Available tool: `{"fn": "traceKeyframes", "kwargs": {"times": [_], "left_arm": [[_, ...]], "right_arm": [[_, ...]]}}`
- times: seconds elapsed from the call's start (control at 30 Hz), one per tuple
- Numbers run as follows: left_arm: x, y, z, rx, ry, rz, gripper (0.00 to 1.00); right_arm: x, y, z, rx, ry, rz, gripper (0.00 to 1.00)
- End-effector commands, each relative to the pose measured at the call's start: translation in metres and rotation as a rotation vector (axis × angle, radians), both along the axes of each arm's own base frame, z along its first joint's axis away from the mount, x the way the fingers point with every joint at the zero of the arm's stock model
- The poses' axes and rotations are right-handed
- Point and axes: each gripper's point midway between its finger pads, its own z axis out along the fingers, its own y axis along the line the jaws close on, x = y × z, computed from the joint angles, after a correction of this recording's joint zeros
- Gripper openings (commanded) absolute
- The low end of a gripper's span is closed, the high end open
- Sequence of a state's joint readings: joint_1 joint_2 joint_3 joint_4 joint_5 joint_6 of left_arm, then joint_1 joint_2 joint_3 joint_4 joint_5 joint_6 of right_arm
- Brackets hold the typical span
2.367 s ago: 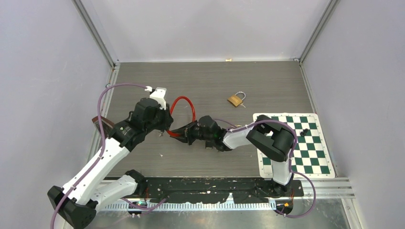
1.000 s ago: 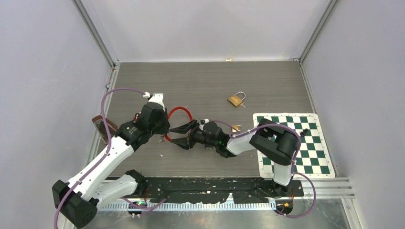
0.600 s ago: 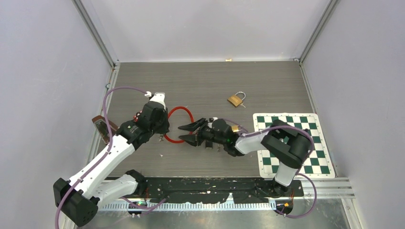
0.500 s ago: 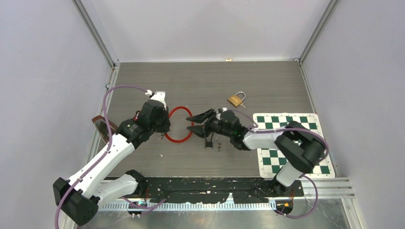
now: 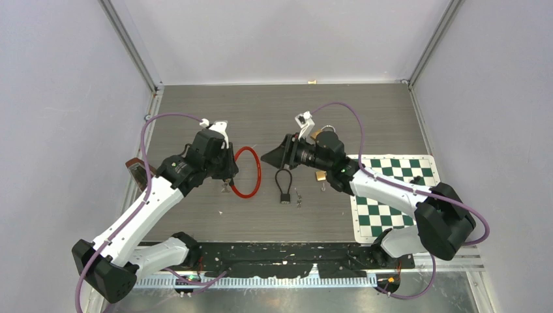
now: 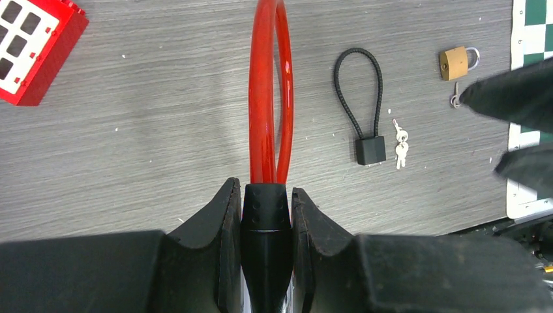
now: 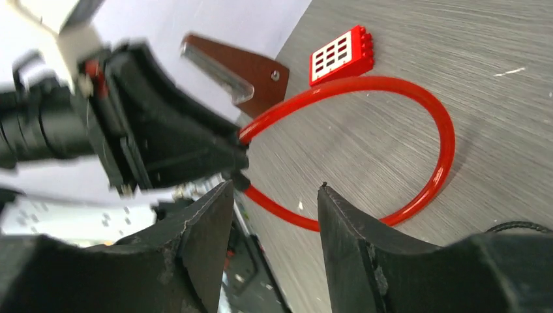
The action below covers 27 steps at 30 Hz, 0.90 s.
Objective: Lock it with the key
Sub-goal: Lock the lock.
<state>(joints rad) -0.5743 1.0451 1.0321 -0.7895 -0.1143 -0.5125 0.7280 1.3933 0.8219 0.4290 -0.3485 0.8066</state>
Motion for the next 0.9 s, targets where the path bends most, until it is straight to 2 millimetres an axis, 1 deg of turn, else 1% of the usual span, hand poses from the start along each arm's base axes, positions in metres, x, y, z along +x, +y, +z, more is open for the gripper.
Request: {"fn": "traceKeyframes", "kwargs": {"times": [0.0, 0.07, 0.1, 0.13, 0.17, 0.2, 0.23, 0.27, 0.33, 0.43, 0.47, 0.5, 0.53, 0.63, 0.67, 0.7, 0.73, 0.77, 0.87], "left_arm": [[-0.002, -0.009, 0.013, -0.053, -0.001, -0.016, 0.0], [-0.004, -0.009, 0.008, -0.054, 0.016, -0.017, 0.0], [-0.004, -0.009, 0.005, -0.055, 0.018, -0.014, 0.0], [-0.005, -0.009, 0.002, -0.057, 0.019, -0.011, 0.0], [-0.005, -0.008, 0.0, -0.058, 0.015, -0.006, 0.0], [-0.005, -0.007, -0.002, -0.057, 0.014, 0.001, 0.0], [-0.005, -0.006, -0.004, -0.052, 0.014, 0.007, 0.0], [-0.005, -0.005, -0.006, -0.048, 0.02, 0.009, 0.0], [-0.005, -0.005, -0.007, -0.047, 0.026, 0.01, 0.0], [-0.005, -0.007, -0.007, -0.052, 0.027, 0.008, 0.0], [-0.005, -0.007, -0.007, -0.053, 0.027, 0.009, 0.0], [-0.005, -0.007, -0.007, -0.053, 0.026, 0.009, 0.0], [-0.005, -0.007, -0.007, -0.053, 0.027, 0.01, 0.0], [-0.005, -0.006, -0.007, -0.053, 0.025, 0.012, 0.0], [-0.005, -0.006, -0.006, -0.055, 0.025, 0.012, 0.0], [-0.005, -0.007, -0.005, -0.058, 0.025, 0.012, 0.0], [-0.005, -0.007, -0.005, -0.061, 0.025, 0.012, 0.0], [-0.005, -0.008, -0.005, -0.064, 0.027, 0.011, 0.0], [-0.004, -0.009, -0.004, -0.071, 0.025, 0.012, 0.0]], "right_arm": [[-0.031, 0.004, -0.003, -0.097, -0.389, 0.176, 0.57], [-0.048, 0.015, -0.013, -0.124, -0.435, 0.218, 0.57], [-0.05, 0.017, -0.019, -0.141, -0.442, 0.214, 0.57], [-0.06, 0.023, -0.025, -0.153, -0.468, 0.237, 0.57], [-0.06, 0.025, -0.029, -0.166, -0.481, 0.223, 0.57], [-0.068, 0.03, -0.031, -0.164, -0.514, 0.237, 0.57], [-0.068, 0.033, -0.038, -0.179, -0.519, 0.226, 0.58], [-0.075, 0.038, -0.037, -0.169, -0.557, 0.238, 0.58], [-0.076, 0.048, -0.046, -0.173, -0.6, 0.219, 0.58], [-0.077, 0.06, -0.043, -0.143, -0.667, 0.204, 0.59], [-0.077, 0.066, -0.047, -0.14, -0.683, 0.204, 0.59], [-0.075, 0.071, -0.044, -0.135, -0.701, 0.201, 0.58], [-0.075, 0.076, -0.047, -0.13, -0.712, 0.201, 0.58], [-0.076, 0.087, -0.039, -0.094, -0.771, 0.188, 0.58], [-0.076, 0.092, -0.042, -0.093, -0.776, 0.192, 0.57], [-0.076, 0.097, -0.037, -0.084, -0.789, 0.197, 0.56], [-0.077, 0.101, -0.043, -0.088, -0.788, 0.213, 0.55], [-0.079, 0.105, -0.04, -0.079, -0.797, 0.219, 0.55], [-0.083, 0.114, -0.046, -0.071, -0.801, 0.243, 0.54]]}}
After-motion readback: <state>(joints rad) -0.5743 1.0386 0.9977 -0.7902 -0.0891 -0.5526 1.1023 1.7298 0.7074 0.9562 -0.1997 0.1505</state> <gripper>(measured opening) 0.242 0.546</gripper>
